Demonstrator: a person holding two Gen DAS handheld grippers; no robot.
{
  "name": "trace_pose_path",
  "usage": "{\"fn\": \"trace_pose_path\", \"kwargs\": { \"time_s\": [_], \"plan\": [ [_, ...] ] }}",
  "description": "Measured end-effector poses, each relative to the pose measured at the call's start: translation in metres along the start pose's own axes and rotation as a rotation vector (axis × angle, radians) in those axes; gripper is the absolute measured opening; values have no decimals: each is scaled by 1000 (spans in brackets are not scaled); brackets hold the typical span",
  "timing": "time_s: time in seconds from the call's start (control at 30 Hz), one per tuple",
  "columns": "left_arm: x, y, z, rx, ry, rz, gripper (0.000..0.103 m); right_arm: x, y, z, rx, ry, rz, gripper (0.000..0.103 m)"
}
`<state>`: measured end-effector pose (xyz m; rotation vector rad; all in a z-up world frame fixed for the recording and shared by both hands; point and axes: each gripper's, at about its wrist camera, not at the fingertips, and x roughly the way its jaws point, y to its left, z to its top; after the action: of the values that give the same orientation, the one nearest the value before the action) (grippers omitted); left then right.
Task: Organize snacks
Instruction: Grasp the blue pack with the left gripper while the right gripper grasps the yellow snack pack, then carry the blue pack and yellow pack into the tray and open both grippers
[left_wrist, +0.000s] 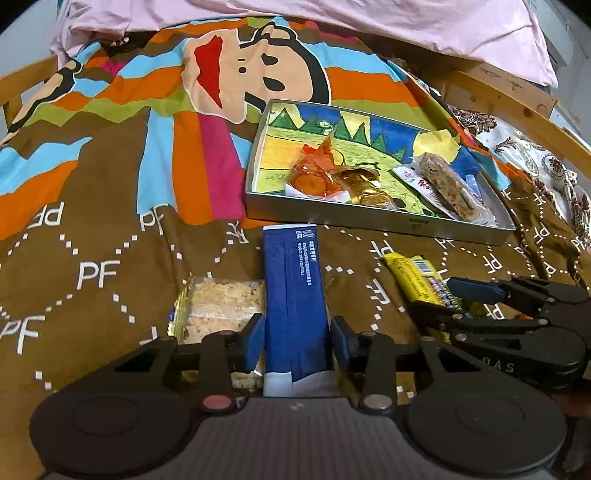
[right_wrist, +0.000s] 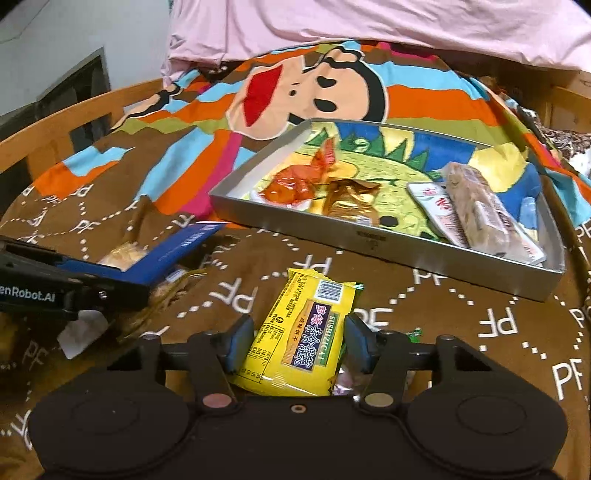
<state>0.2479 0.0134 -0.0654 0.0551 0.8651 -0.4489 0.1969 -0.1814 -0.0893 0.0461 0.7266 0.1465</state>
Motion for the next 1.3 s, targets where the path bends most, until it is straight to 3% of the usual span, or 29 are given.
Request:
{"fn": "trace_pose_path", "kwargs": {
  "time_s": [0.2, 0.33, 0.43, 0.5, 0.63, 0.73, 1.03, 1.3],
  "plan": [
    [-3, -11, -5, 34, 5, -9, 42, -4, 13, -3, -36, 1, 26, 58],
    [-1, -10, -4, 25, 5, -12, 43, 0, 8, -5, -12, 24, 6, 71],
    [1, -9, -3, 25, 0, -11, 44, 1, 6, -6, 3, 29, 14, 72],
    [2, -10, -4, 33, -3, -8, 44, 2, 11, -8, -31, 29, 1, 71],
    [2, -12, -4, 53, -9, 8, 41, 2, 20, -10, -87, 22, -20, 56],
    [1, -13, -5, 44, -16, 15, 37, -1, 23, -11, -113, 15, -34, 55],
    [-10, -20, -11, 42, -76, 32, 33, -21, 58, -21, -420, -100, -149, 54],
    [-37, -30, -12, 51, -234, 35, 33, -39, 72, -28, -605, -226, -238, 54]
  ]
}}
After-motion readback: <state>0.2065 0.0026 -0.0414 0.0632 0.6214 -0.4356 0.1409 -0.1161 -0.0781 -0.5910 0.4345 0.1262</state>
